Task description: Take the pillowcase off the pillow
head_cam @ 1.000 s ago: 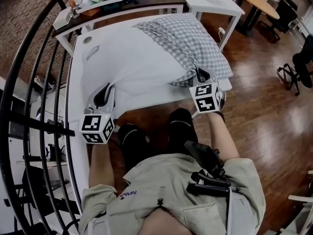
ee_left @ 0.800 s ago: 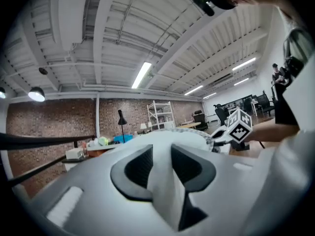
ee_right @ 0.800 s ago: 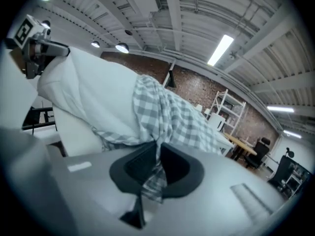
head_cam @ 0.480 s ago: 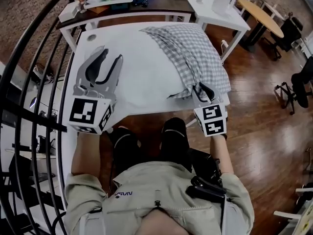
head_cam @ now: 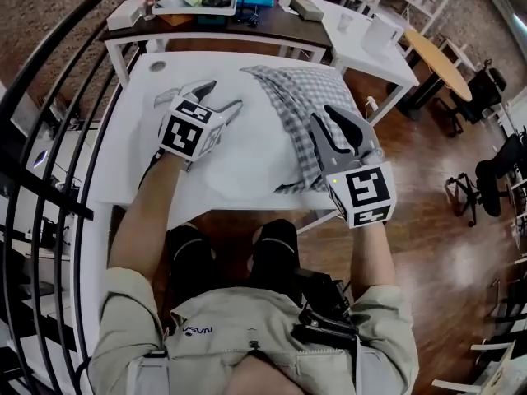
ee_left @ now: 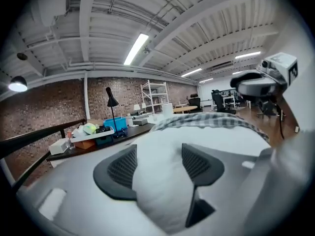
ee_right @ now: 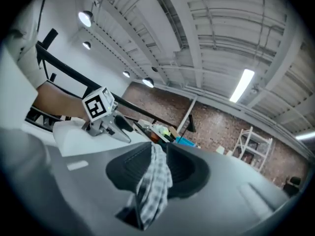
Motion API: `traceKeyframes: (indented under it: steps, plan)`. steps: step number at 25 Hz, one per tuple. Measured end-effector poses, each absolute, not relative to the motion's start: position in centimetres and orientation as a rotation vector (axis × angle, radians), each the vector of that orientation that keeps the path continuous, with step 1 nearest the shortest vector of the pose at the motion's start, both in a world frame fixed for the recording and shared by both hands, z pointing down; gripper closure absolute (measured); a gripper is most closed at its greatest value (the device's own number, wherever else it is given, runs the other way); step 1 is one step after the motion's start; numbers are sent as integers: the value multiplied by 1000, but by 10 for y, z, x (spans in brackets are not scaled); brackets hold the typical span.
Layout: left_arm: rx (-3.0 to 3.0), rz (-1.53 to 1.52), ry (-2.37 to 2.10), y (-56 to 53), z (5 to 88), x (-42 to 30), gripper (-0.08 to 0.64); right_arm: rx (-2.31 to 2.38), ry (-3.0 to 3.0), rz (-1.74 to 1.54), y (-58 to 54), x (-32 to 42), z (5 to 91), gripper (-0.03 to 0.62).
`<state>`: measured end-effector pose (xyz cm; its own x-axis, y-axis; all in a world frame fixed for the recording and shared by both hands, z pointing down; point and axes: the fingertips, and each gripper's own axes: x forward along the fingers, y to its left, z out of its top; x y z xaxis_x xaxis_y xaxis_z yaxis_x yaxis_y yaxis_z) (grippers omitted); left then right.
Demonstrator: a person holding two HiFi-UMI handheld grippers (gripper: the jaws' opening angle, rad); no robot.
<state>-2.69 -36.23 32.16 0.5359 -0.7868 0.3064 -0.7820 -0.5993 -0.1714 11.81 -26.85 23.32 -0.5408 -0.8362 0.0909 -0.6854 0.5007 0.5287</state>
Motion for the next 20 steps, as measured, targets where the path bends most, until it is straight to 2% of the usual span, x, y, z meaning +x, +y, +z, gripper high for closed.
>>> traceKeyframes:
  steps: [4,9,14,16,17,18,20]
  plan:
    - [-2742,-626,1373,-348,343,-16,355,1168,-2498,-563,-311,72,224,485]
    - [-2647,-657,1335,-325,360,0,524,1094,-2441,-452,-375,26,231,458]
    - [-2475,-550,1368,-303,353,-3,543,993,-2134,-277,-438,15,294,370]
    - [-2398,-510,1370,-291,345,-8,546,956,-2065,-187,-448,19,321,362]
    - [-2380,-480,1370,-285,339,-11,546,949,-2048,-177,-449,19,327,398]
    - [-2379,-438,1372,-279,332,-16,546,950,-2031,-200,-450,18,327,538]
    - [-2399,-335,1380,-268,311,-26,546,995,-1958,-339,-457,22,312,570]
